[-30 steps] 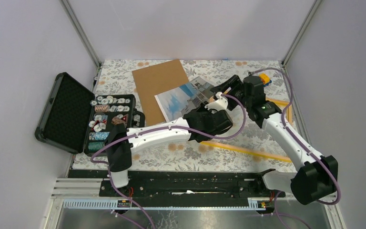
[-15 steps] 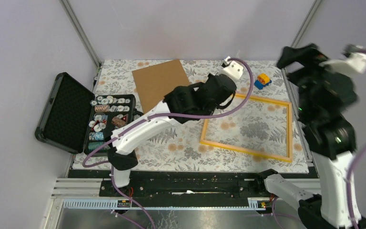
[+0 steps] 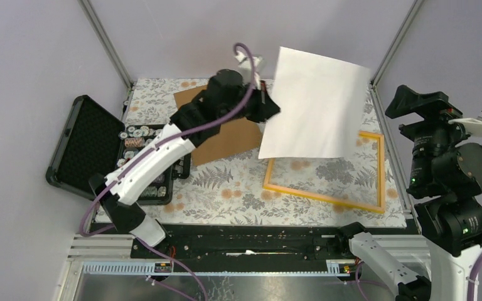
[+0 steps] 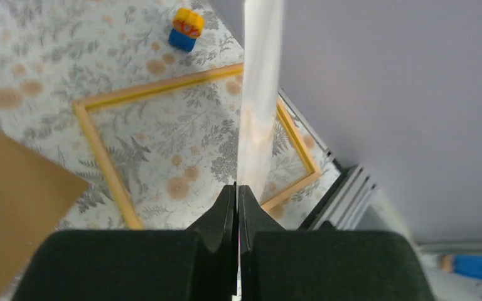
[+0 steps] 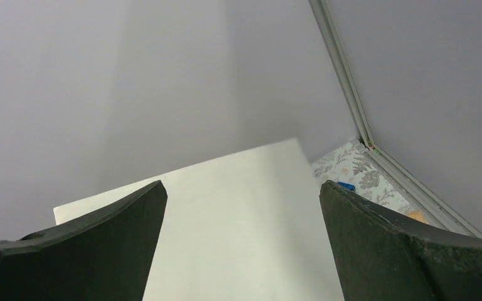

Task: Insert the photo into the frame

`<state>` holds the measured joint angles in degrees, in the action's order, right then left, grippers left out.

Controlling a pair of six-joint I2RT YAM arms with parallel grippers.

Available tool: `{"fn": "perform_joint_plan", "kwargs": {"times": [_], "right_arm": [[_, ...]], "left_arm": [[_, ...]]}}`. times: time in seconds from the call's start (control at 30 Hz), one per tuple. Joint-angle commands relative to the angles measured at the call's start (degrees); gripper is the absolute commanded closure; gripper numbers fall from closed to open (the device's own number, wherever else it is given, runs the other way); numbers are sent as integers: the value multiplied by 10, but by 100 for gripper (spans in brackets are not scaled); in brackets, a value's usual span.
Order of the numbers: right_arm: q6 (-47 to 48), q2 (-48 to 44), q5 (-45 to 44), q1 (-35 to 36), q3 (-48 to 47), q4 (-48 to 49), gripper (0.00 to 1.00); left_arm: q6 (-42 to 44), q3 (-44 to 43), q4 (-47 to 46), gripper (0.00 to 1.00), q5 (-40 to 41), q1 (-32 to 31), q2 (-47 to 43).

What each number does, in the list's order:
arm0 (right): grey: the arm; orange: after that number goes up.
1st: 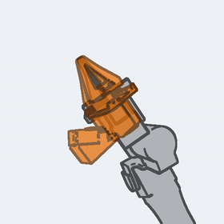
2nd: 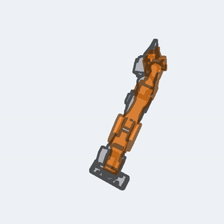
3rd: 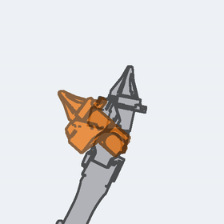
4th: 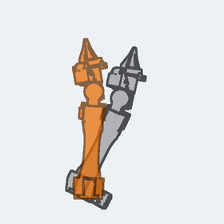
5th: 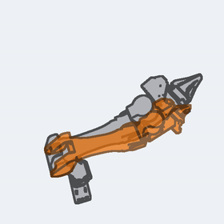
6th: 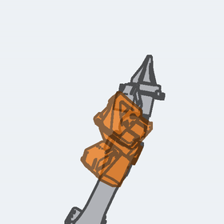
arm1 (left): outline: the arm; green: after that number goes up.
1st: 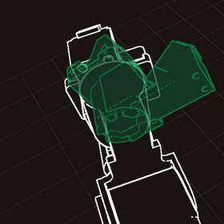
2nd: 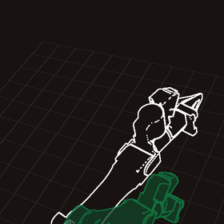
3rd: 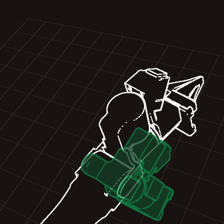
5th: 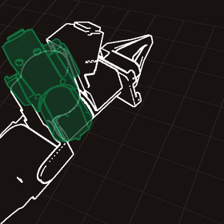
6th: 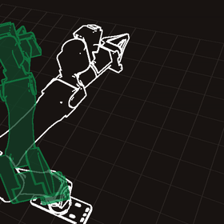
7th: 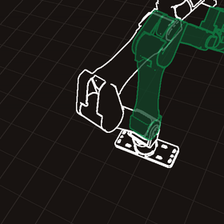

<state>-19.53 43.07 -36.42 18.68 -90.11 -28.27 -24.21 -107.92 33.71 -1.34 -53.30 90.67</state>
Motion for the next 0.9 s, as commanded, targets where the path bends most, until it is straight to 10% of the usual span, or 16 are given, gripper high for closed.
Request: {"fn": "perform_joint_plan", "kwargs": {"times": [0.0,0.37,0.87], "right_arm": [[-4,15,26,-1,4,-22,0],[-40,27,79,-1,53,-43,0],[-46,24,101,-1,100,-38,0]], "left_arm": [[-202,161,-183,100,-223,151,-32],[-292,349,-388,100,-404,239,115],[-281,249,-322,100,-430,208,274]]}}
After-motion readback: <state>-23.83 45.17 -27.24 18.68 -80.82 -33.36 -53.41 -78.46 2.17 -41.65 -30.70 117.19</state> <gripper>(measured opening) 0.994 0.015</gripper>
